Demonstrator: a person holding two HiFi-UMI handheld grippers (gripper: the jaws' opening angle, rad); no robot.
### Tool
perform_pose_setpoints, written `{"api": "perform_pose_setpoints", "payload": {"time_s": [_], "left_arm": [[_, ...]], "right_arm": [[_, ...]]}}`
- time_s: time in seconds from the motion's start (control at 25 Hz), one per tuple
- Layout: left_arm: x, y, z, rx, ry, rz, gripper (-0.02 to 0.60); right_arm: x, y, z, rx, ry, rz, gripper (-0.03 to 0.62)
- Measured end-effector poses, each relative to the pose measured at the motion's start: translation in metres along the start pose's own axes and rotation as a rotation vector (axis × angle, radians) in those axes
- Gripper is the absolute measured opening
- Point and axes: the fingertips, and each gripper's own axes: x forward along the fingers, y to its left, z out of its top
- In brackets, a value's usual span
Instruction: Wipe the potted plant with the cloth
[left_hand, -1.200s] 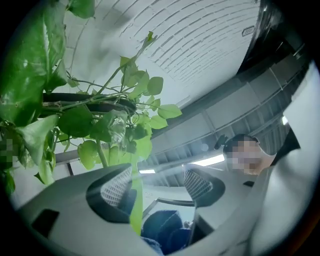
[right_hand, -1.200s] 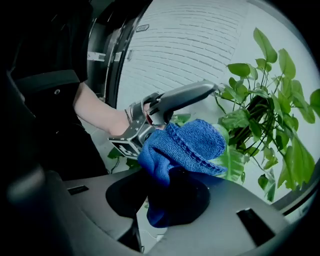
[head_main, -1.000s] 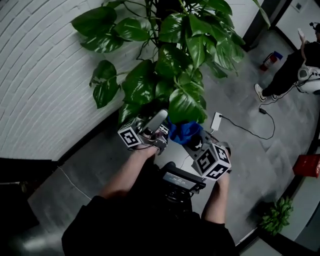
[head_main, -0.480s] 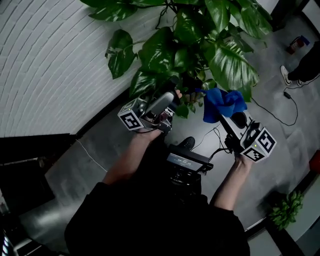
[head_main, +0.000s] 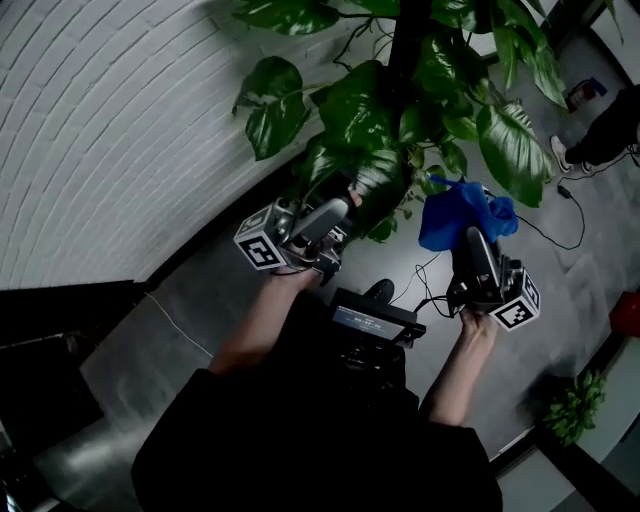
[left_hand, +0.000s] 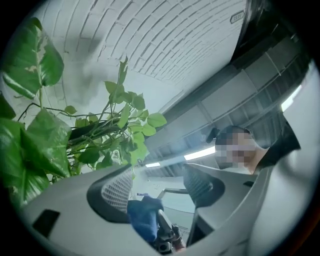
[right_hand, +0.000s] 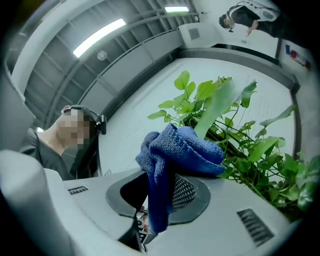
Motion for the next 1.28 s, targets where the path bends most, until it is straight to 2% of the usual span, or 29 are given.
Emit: {"api": "perform_pose_setpoints", "payload": {"time_s": [0.16,0.32,0.4,0.56,0.64,0.8,0.96,1.16,1.28], "left_arm": [[-0.045,-0.022,0.03,-0.054,0.037,-0.061,0.308],[-0.094,-0.048,0.056,-0.127,0.069,-0.109,0.308],[-0.11,-0.059,0.062,-0.158,0.085,-0.134,0.305],[-0.135,-0.076,0.065,-0.233,0.089,-0.166,0.304],[-0.142,-0.085,0.065,-0.26,0.085,-0.186,0.301],[-0.144,-0.096,0.061,-0.268,0.119,-0.208,0.296],[-0.142,-0.112,0.054,-0.249,0.146,-0.209,0.291],[-0.132,-0.134,0.037,-0.216,0.174,-0.202,0.288],[-0.121,-0.149,0.023,-0.198,0.181,-0.187,0.284]], "right_arm": [[0.023,0.045,-0.044,0.042,-0.083,-0.048,0.107],[0.031,0.082,-0.097,0.001,-0.106,-0.172,0.107],[0.03,0.104,-0.117,-0.023,-0.116,-0.225,0.107],[0.039,0.141,-0.153,0.044,-0.155,-0.291,0.107],[0.044,0.155,-0.161,0.031,-0.15,-0.312,0.107],[0.053,0.171,-0.159,-0.014,-0.163,-0.315,0.107],[0.062,0.187,-0.157,-0.019,-0.165,-0.267,0.107],[0.042,0.198,-0.152,-0.044,-0.175,-0.234,0.107],[0.033,0.209,-0.143,-0.016,-0.187,-0.197,0.107]]}}
